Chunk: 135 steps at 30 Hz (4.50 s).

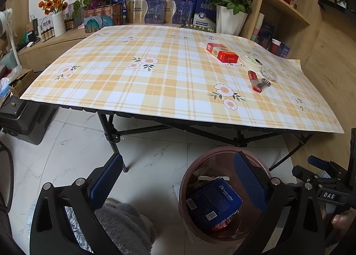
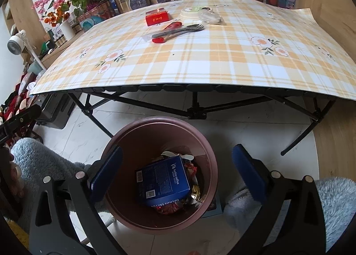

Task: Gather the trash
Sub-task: 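Grasp the clear plastic bag with the right gripper while the left reaches toward the red cigarette pack, then close the left gripper on the red Double Happiness cigarette pack, then carry the cigarette pack and plastic bag over the bin and open both grippers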

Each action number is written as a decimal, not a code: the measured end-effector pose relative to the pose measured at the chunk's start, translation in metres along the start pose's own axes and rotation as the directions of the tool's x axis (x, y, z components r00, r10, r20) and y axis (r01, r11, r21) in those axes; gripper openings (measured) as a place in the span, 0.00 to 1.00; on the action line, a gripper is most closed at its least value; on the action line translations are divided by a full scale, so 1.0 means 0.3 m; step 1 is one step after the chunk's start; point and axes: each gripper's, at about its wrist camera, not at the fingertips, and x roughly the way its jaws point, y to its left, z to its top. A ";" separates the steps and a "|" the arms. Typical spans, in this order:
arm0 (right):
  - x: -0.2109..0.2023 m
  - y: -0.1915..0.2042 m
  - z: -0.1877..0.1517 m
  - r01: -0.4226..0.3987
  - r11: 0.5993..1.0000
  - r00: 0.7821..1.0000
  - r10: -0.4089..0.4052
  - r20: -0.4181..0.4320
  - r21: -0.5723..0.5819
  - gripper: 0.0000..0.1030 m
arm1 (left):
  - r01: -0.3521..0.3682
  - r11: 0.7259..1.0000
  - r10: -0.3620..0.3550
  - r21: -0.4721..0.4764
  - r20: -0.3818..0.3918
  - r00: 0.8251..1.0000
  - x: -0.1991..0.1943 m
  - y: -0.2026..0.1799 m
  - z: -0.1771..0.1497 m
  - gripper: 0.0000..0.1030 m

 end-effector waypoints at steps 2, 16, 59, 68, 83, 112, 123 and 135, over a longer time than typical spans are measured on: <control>-0.002 -0.004 0.003 0.002 1.000 1.000 -0.002 0.004 0.007 0.94 | 0.002 1.000 -0.002 -0.005 -0.001 1.000 0.000 0.003 0.001 0.94; -0.060 -0.149 0.098 0.001 0.976 0.998 -0.015 0.062 0.217 0.94 | 0.044 0.997 -0.047 -0.067 -0.042 0.998 0.024 0.015 0.094 0.94; 0.401 -0.199 0.761 -0.084 0.939 0.996 0.078 -0.031 -0.333 0.38 | 0.061 0.983 -0.096 -0.174 -0.195 0.976 0.571 -0.243 0.661 0.94; 0.305 -0.316 0.763 -0.129 0.981 0.981 0.147 0.124 -0.148 0.33 | 0.055 0.984 -0.092 -0.171 -0.218 0.972 0.627 -0.304 0.676 0.94; 0.320 -0.305 0.767 -0.088 0.981 0.987 0.110 0.120 -0.171 0.33 | -0.102 0.978 0.068 -0.184 -0.183 0.981 0.827 -0.413 0.870 0.94; 0.257 -0.232 0.766 -0.030 0.969 0.997 0.048 0.067 -0.246 0.33 | 0.213 0.971 -0.205 0.105 -0.080 0.976 0.297 -0.316 0.651 0.56; -0.075 -0.086 0.597 -0.116 0.968 0.975 0.154 0.162 -0.221 0.33 | 0.243 0.952 -0.243 0.186 -0.025 0.970 0.025 -0.226 0.494 0.56; -0.136 0.054 0.237 -0.168 0.968 0.974 0.192 0.122 -0.184 0.33 | 0.263 0.949 -0.254 0.176 -0.073 0.964 -0.040 -0.168 0.184 0.56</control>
